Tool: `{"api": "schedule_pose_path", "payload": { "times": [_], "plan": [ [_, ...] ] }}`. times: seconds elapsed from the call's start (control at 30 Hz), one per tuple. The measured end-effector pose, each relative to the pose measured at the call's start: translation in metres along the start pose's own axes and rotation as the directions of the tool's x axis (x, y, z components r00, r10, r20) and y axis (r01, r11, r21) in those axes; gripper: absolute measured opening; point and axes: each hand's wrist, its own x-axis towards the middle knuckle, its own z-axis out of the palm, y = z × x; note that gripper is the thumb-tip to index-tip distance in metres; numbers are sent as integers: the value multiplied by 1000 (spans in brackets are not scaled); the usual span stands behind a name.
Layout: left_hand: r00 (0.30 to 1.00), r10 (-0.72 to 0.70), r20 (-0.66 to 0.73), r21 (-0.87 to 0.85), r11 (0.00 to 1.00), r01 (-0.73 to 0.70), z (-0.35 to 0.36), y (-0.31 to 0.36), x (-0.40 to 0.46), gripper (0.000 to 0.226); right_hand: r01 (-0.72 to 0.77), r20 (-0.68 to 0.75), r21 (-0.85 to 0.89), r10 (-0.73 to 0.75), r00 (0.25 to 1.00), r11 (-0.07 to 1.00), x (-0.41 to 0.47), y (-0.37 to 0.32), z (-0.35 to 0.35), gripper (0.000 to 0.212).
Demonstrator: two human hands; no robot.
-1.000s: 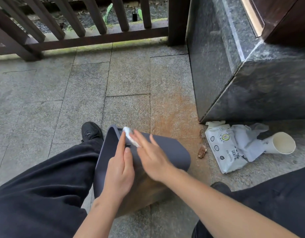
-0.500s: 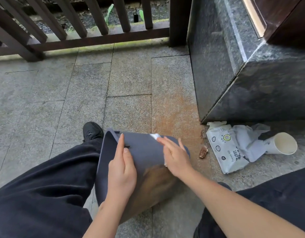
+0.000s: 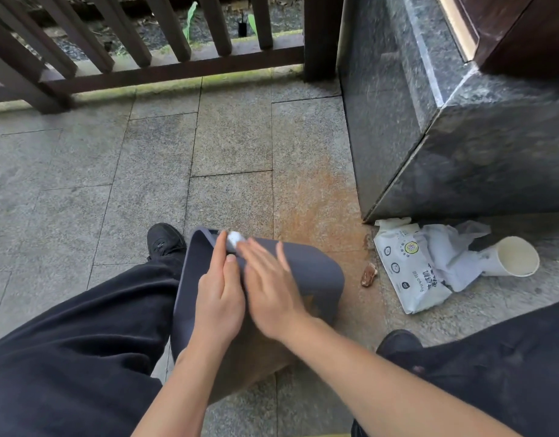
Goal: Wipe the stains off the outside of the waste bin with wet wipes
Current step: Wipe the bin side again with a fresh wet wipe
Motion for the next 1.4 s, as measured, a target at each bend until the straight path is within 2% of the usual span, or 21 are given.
{"api": "schedule_pose_path", "payload": {
  "times": [0.07, 0.17, 0.2, 0.27, 0.37, 0.5, 0.63, 0.73, 0.83, 0.97, 1.1, 1.17, 1.23, 1.27, 1.33, 1.4],
  "plan": [
    [1000, -6, 1, -32, 999, 7, -1, -4, -1, 54, 64, -5, -20, -64, 998, 998, -5, -12, 6, 53],
    [999, -23, -36, 0, 1000, 23, -2, -8, -6, 51, 117, 26, -136, -115, 993, 984, -4, 14, -2, 50],
    [998, -40, -57, 1, 999, 40, -3, -8, -7, 50, 59, 33, -153, -54, 998, 987, -3, 32, -7, 52],
    [994, -64, -91, 0, 998, 64, -6, -9, -10, 50, -152, 26, -173, 159, 987, 973, -8, 75, -17, 54],
    [994, -60, -87, -2, 998, 60, -2, -8, -8, 50, -409, -8, -208, 416, 909, 889, -18, 138, -34, 50],
    [996, -66, -67, 26, 997, 68, 5, -1, 2, 52, -539, -10, -204, 549, 836, 817, -3, 165, -42, 47],
    [990, -102, -96, 14, 995, 103, -2, -5, 8, 53, -465, -59, -138, 461, 885, 875, 0, 122, -24, 50],
    [983, -137, -121, -16, 991, 136, 4, -1, 13, 52, -220, -75, -66, 215, 974, 973, -2, 57, 2, 58],
    [972, -200, -125, -84, 978, 190, 8, 1, 22, 52, -2, -74, 0, 2, 997, 1000, -5, 0, 24, 52],
    [983, -165, -80, -128, 980, 154, 4, 3, 9, 67, 61, -15, -132, -63, 998, 989, 7, 1, 20, 47],
    [981, -174, -90, -153, 975, 159, 29, 3, -25, 64, -70, 0, -21, 70, 998, 997, 40, 20, 16, 49],
    [964, -221, -149, -124, 971, 204, 40, 3, -28, 60, -70, 20, -18, 71, 997, 997, 49, 32, 16, 49],
    [949, -228, -216, -92, 973, 213, 41, -2, -26, 55, -62, -16, 46, 63, 998, 997, 52, 51, 13, 45],
    [948, -211, -240, -79, 977, 197, 38, -3, -24, 53, -91, -71, 131, 101, 992, 987, 51, 60, 9, 41],
    [952, -171, -255, -42, 985, 166, 29, -5, -21, 51, -258, -157, 313, 318, 935, 914, 48, 82, -4, 37],
    [952, -154, -263, -32, 988, 151, 21, -12, -18, 53, -434, -202, 334, 513, 834, 837, 36, 108, -19, 37]
  ]
}}
